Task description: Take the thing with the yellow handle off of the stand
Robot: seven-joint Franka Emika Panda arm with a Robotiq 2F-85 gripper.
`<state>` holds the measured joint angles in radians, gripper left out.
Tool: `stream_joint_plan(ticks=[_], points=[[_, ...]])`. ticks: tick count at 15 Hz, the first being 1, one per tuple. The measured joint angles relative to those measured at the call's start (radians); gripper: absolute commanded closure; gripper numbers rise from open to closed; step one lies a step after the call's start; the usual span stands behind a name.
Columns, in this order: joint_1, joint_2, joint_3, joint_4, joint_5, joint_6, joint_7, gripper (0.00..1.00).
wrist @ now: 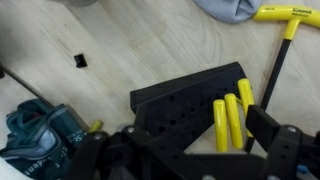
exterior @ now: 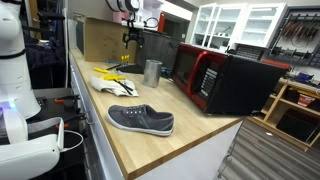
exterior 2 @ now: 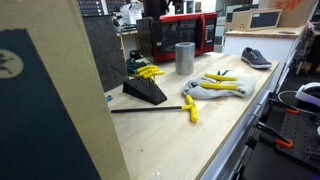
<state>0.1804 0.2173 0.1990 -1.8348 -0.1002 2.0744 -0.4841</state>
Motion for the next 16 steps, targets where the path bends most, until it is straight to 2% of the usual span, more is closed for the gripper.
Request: stream_joint_plan(ticks=[11,13,14,15,16], points=[[0.026,0.194,0.040,0.181,0.000,-0.022,-0.007,0.00],[0.028,0.213,0.042,0.199,0.000,-0.024,-0.007,0.10],[0.029,0.220,0.043,0.206,0.000,-0.025,-0.007,0.29],[0.031,0.227,0.044,0.212,0.000,-0.025,-0.007,0.31],[0.034,0.234,0.044,0.217,0.000,-0.026,-0.007,0.37]])
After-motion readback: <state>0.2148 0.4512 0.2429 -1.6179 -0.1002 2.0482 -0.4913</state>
